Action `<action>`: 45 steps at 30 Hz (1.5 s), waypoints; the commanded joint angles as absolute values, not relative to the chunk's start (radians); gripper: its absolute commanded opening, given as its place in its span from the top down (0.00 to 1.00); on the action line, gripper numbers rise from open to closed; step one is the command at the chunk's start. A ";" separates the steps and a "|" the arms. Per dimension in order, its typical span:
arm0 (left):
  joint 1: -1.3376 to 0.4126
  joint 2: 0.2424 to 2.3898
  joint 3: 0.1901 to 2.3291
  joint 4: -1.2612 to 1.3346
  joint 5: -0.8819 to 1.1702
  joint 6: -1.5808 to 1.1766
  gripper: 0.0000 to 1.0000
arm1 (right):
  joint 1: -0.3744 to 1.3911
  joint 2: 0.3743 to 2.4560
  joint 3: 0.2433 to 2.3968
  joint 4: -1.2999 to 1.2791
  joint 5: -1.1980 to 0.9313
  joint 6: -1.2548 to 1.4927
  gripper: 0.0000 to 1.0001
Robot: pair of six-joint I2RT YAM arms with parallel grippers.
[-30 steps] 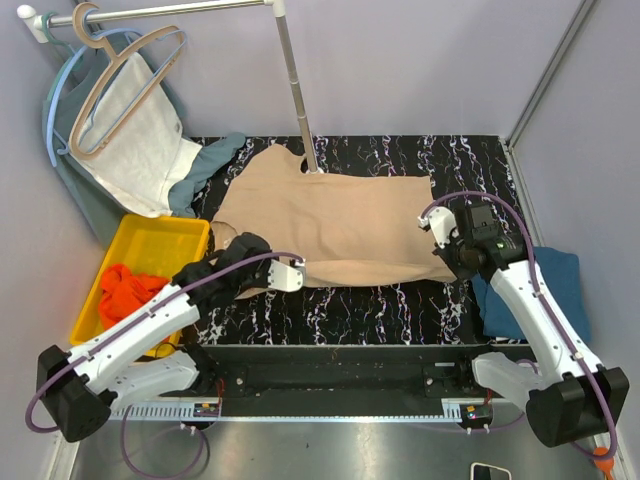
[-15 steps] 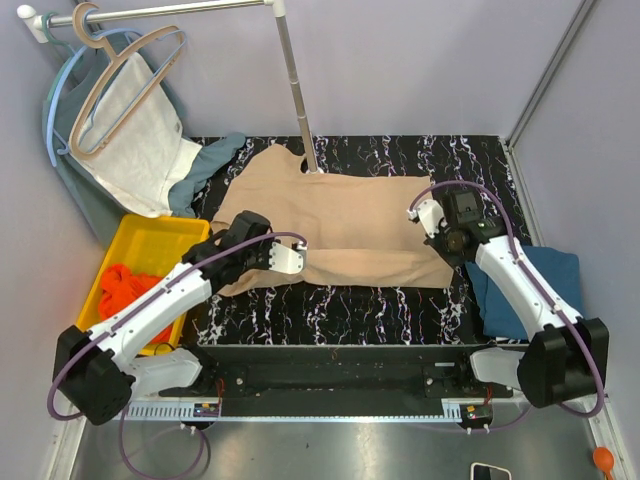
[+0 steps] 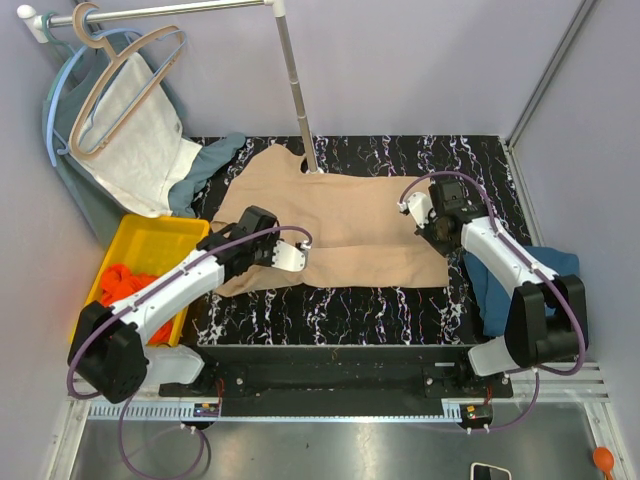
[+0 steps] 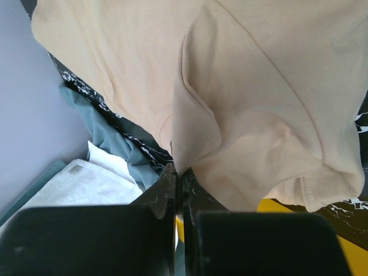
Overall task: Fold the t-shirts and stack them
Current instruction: Fold the tshirt
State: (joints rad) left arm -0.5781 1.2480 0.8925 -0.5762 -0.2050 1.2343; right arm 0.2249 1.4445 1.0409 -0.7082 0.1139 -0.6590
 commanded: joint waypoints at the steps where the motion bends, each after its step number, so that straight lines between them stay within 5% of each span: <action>1: -0.566 1.288 0.943 -0.517 -0.179 1.279 1.00 | 0.218 1.479 1.080 -0.643 0.130 -0.683 1.00; 45: -0.522 1.707 1.210 -0.399 -0.219 1.420 1.00 | 0.193 1.654 1.091 -0.522 0.147 -0.715 1.00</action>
State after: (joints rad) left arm -0.5289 1.6855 1.1580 -0.4652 -0.2077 1.4067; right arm 0.1997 1.6676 1.0901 -0.5457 0.1165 -0.7036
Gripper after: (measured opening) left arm 0.024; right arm 0.011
